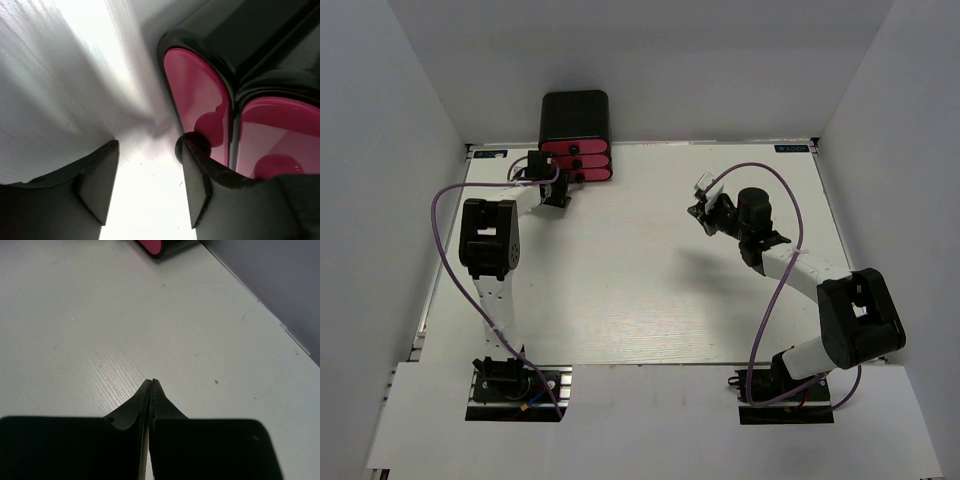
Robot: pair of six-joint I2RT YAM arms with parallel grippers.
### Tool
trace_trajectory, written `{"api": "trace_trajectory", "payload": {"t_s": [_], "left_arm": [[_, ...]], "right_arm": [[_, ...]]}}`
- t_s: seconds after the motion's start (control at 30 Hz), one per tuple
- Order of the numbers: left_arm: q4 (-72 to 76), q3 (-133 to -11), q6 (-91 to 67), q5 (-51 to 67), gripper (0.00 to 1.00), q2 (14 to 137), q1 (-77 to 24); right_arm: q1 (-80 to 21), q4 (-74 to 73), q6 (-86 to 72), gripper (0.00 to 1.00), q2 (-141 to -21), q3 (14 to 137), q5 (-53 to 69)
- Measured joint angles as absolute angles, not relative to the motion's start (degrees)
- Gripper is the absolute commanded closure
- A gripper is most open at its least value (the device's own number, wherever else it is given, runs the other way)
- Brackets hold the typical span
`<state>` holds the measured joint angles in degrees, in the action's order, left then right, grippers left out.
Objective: Sort the stationery into containers
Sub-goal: Close the drawer in the storage box, then reset both arms
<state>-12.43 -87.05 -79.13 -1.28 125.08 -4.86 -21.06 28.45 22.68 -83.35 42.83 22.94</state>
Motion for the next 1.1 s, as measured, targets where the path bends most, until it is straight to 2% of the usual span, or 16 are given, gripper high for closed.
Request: {"api": "trace_trajectory", "payload": {"t_s": [0.2,0.3,0.33,0.47,0.53,0.6,0.63,0.7,0.77,0.8,0.87,0.9,0.97,1.0,1.1], "left_arm": [[-12.08,-86.3,-79.0,-0.82,0.51,125.36,-4.84],[-10.15,-83.94,-79.13,-0.62,0.62,124.68,-4.82],[-9.54,-83.11,-79.24,-0.6,0.69,124.36,-4.82],[-7.57,-79.42,-79.22,-0.27,0.78,122.85,-4.84],[-6.66,-77.08,-78.54,0.08,0.8,121.45,-4.84],[-5.89,-74.19,-77.49,0.34,0.8,119.63,-4.97],[-5.41,-72.64,-76.6,0.51,0.78,118.56,-5.04],[-5.08,-69.23,-74.13,1.28,0.7,115.96,-5.19],[-4.82,-65.87,-70.54,2.5,0.6,113.08,-5.39],[-4.95,-64.34,-68.53,3.18,0.42,111.66,-5.5],[-3.44,-60.29,-64.6,5.61,0.27,108.14,-5.74],[-3.2,-58.33,-62.37,5.98,0.16,105.71,-5.96],[-2.85,-52.27,-57.71,8.16,0.06,99.81,-6.28],[-2.81,-49.01,-55.94,8.69,0.01,96.66,-6.44],[-5.08,-41.56,-50.63,10.66,0.01,87.07,-6.79]], "right_arm": [[-20.99,28.45,22.72,1.0,-83.35,42.83,22.94],[-20.99,28.45,22.72,1.0,-83.35,42.83,23.0],[-20.99,28.45,22.72,1.0,-83.35,42.83,23.07],[-20.99,28.45,22.72,1.0,-83.35,42.81,23.31],[-20.99,28.47,22.81,0.81,-83.35,42.76,23.38],[-20.99,28.38,22.92,0.66,-83.35,42.61,23.64],[-20.99,28.27,23.07,0.5,-83.33,42.52,23.79],[-20.99,27.9,23.05,0.38,-83.33,42.48,24.34],[-20.99,27.38,22.96,0.16,-83.2,42.39,24.91],[-20.99,27.07,22.76,0.1,-83.15,42.35,25.28],[-20.97,26.44,22.63,0.1,-82.91,42.28,26.22],[-20.97,26.2,22.46,0.1,-82.76,42.28,26.61],[-20.97,25.26,20.91,0.1,-82.3,42.28,27.16],[-20.97,24.67,19.73,0.1,-81.95,42.28,27.18],[-20.99,21.63,16.38,0.1,-80.97,42.5,26.52]]}}
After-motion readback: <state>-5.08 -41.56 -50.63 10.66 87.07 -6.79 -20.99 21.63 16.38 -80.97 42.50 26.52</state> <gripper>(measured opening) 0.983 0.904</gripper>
